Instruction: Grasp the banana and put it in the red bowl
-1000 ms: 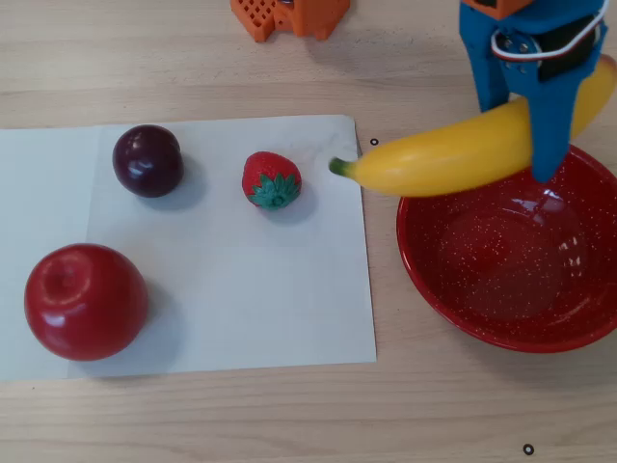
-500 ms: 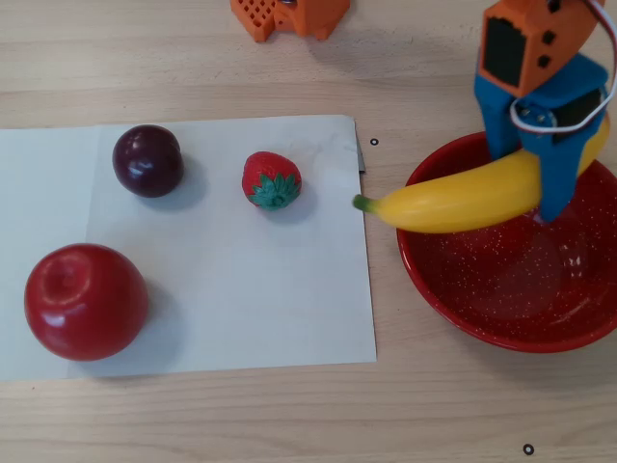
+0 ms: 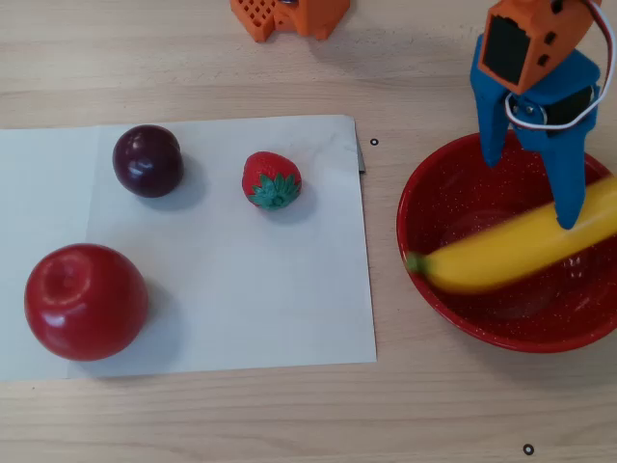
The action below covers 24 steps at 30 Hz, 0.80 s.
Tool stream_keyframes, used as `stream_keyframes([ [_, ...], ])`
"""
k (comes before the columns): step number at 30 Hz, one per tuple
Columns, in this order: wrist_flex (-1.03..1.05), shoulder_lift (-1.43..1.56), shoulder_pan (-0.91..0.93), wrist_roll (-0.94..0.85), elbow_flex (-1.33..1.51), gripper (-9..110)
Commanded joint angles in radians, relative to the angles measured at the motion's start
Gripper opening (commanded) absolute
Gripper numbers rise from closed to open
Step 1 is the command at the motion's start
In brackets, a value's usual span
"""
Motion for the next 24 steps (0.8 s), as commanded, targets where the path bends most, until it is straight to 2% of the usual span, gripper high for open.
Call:
stream_keyframes([
  [1, 0.037, 0.121, -0.014, -0.023, -0.133, 39],
  [12, 0.173, 0.232, -0.092, 0.002, -0.249, 0],
  [24, 0.282, 0.413, -0.184, 0.032, -0.302, 0],
])
